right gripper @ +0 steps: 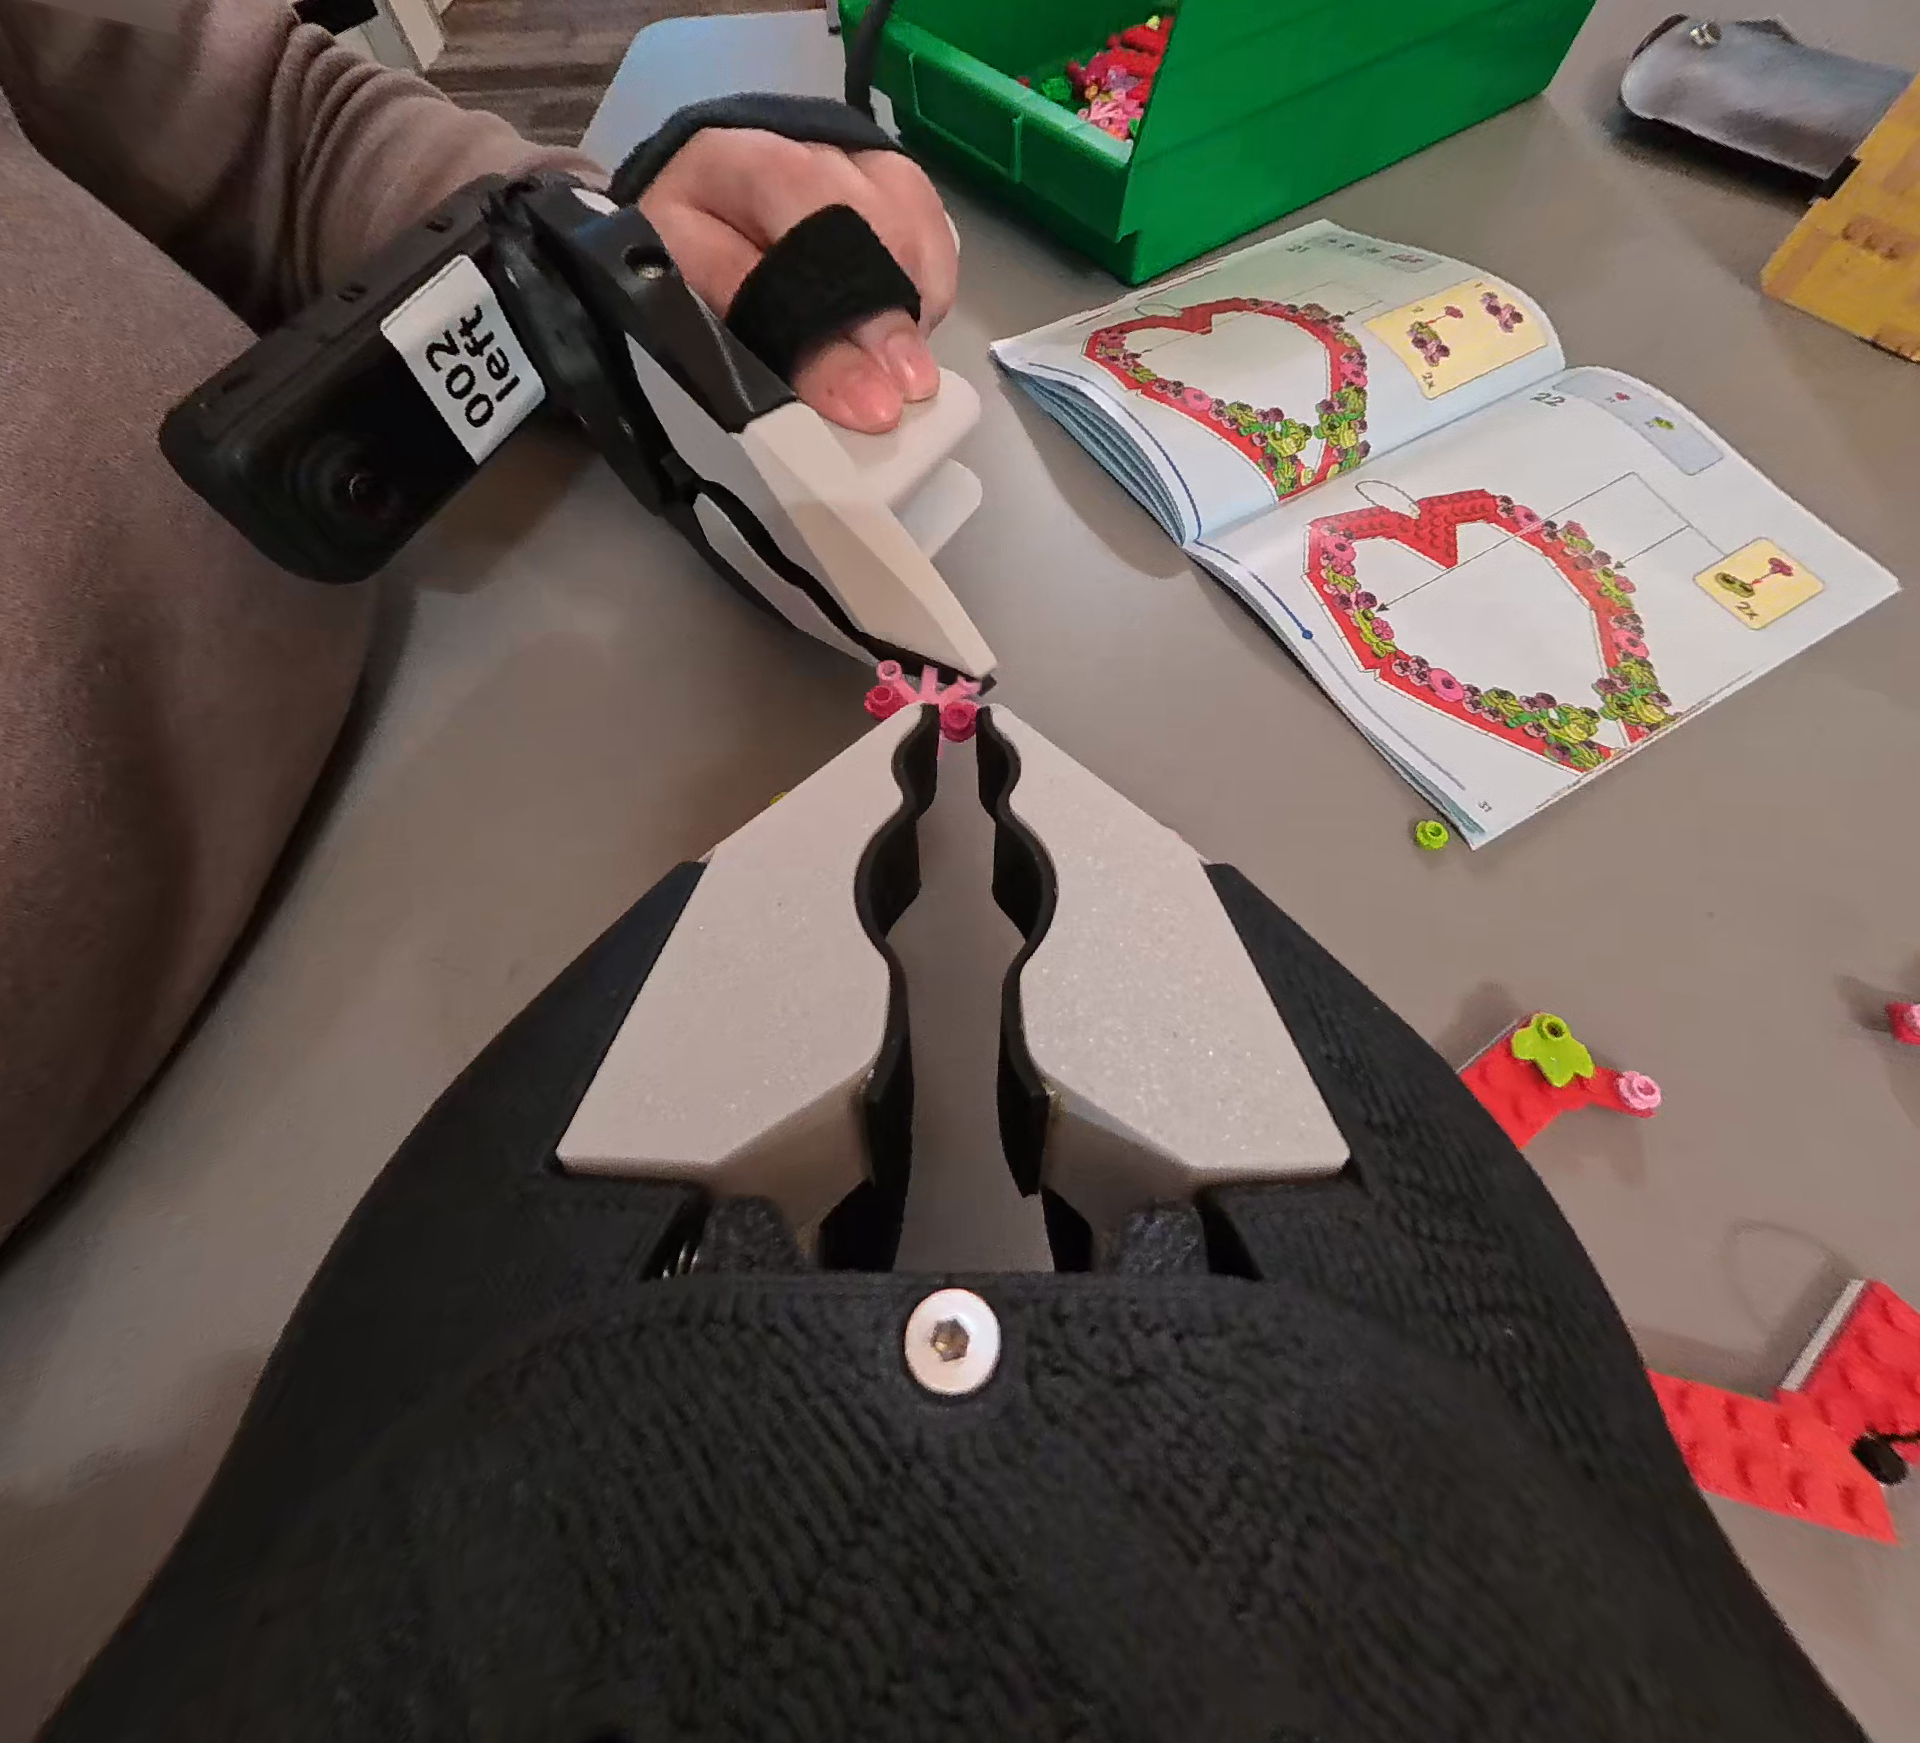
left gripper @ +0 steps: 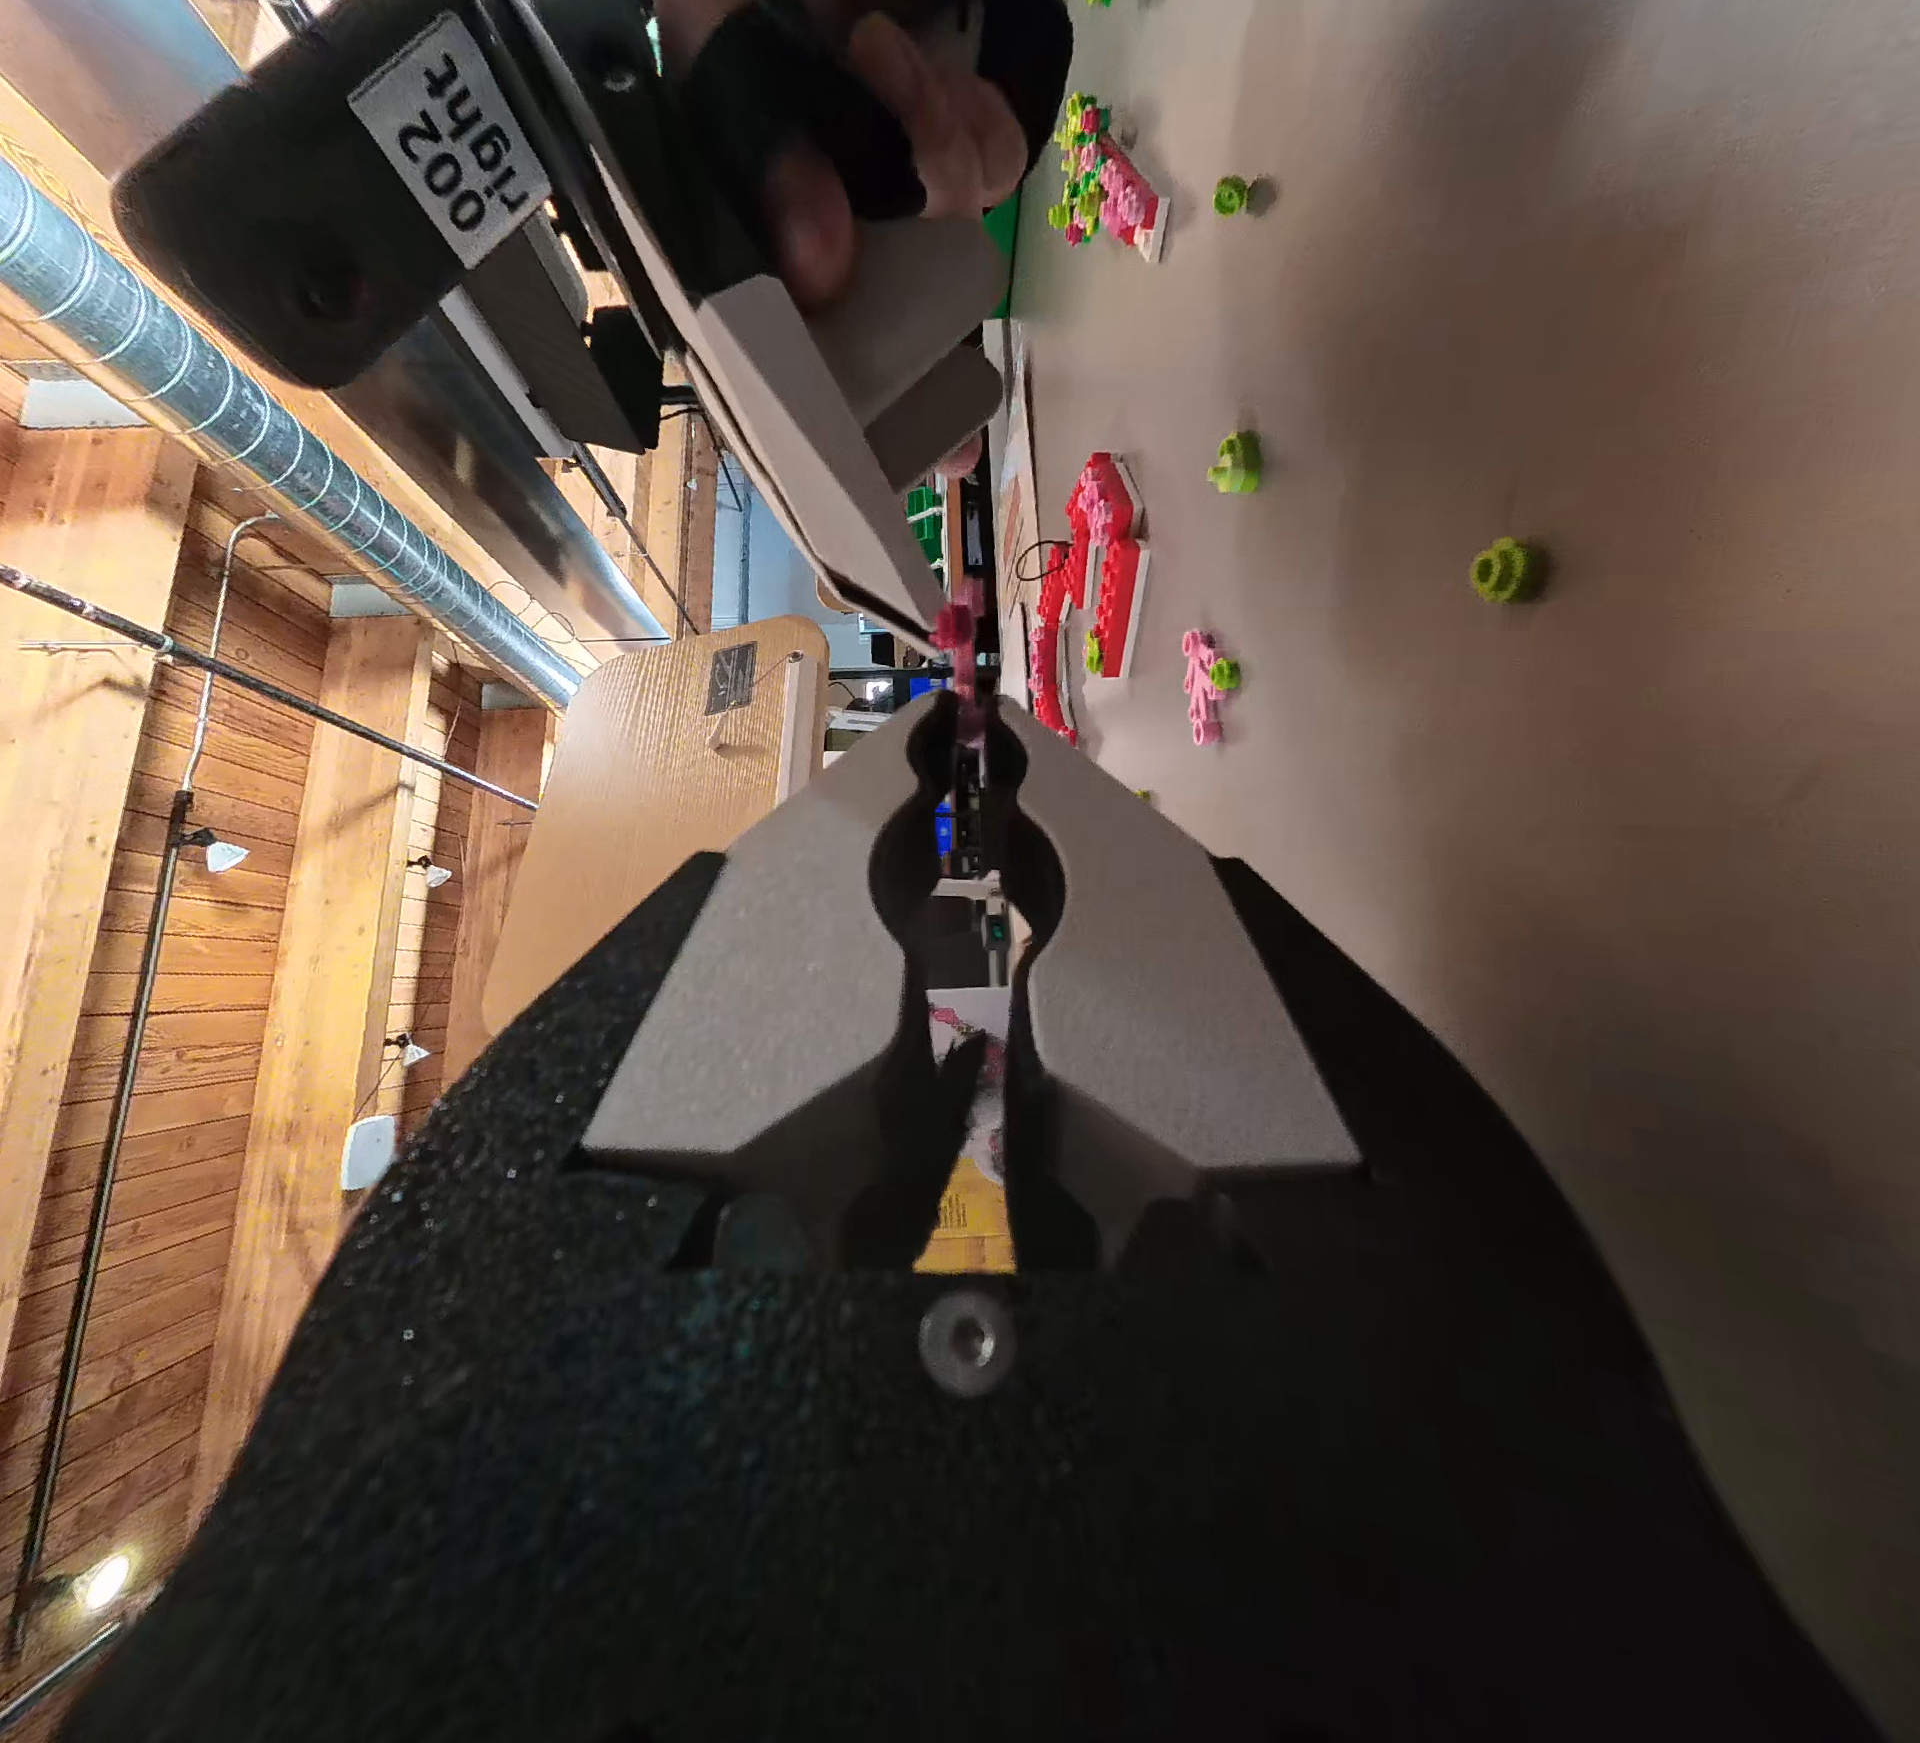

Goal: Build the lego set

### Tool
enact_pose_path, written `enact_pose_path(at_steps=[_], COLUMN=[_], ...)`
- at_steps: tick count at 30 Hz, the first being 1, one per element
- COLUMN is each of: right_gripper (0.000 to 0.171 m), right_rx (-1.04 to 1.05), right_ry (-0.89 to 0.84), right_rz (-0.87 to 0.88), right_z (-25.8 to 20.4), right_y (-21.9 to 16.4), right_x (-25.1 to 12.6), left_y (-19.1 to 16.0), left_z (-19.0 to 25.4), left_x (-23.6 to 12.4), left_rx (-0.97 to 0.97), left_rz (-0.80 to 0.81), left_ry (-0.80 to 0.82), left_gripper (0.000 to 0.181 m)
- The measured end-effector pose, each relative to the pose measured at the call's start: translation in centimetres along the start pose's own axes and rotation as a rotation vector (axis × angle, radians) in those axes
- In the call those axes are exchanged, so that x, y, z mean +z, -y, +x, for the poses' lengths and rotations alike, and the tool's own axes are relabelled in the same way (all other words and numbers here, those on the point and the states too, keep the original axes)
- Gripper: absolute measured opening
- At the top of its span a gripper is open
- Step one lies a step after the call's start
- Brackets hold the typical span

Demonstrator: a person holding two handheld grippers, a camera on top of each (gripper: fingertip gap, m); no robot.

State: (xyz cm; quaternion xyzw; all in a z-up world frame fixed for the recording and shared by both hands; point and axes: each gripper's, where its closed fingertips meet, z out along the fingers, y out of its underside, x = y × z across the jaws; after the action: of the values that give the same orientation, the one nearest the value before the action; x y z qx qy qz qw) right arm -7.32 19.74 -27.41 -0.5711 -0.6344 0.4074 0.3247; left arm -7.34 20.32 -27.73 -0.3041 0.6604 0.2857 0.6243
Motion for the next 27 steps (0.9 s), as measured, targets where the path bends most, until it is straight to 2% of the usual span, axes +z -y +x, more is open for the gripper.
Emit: enact_pose_path(at_steps=[27], right_gripper=[0.008], right_rx=[-0.019], right_ry=[0.009], right_rz=[-0.028], right_z=[-0.46], right_y=[0.21], right_x=[0.10], left_y=[0.57], left_z=[-0.36], left_x=[-0.04], left_rx=[0.028], left_rz=[0.015], left_ry=[0.025], left_gripper=[0.002])
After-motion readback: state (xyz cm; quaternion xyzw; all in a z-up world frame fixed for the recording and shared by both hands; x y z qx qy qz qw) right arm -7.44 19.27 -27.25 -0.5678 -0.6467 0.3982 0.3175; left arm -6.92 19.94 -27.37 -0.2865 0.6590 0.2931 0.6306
